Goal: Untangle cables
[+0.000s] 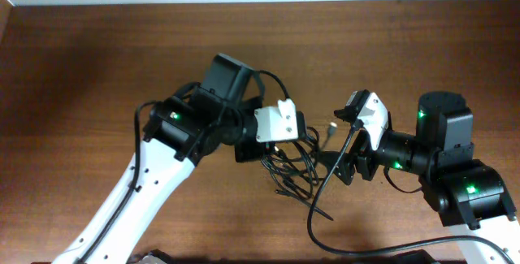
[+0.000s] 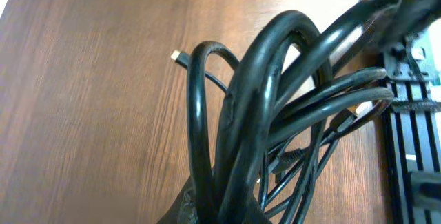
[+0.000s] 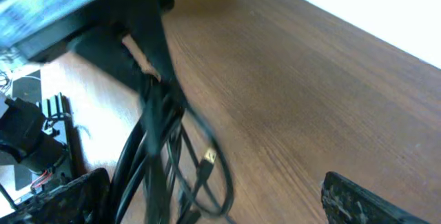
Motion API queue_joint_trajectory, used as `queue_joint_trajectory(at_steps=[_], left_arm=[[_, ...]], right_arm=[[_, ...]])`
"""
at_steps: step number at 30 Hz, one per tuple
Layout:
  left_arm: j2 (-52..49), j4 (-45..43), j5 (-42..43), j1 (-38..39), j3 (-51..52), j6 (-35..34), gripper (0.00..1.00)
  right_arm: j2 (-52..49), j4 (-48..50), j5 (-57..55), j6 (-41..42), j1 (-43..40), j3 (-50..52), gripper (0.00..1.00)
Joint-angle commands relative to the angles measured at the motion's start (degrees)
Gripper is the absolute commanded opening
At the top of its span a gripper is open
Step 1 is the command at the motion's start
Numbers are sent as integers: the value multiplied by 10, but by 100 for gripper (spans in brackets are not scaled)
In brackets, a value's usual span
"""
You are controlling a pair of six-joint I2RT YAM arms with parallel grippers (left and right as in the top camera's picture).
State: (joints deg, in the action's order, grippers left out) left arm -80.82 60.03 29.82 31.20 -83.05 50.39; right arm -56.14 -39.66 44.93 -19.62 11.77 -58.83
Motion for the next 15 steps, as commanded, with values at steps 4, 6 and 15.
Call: queue_joint_trajectory(at_steps=[4, 6, 15], left_arm=[[6, 1, 23, 47, -7, 108, 0], [6, -8, 24, 53, -7, 110, 0], [6, -68, 23, 53, -7, 110, 0]], right_arm=[[7, 9, 12, -12, -2, -1, 99], [7, 9, 12, -12, -2, -1, 98], [7, -23, 38, -12, -2, -1, 93]])
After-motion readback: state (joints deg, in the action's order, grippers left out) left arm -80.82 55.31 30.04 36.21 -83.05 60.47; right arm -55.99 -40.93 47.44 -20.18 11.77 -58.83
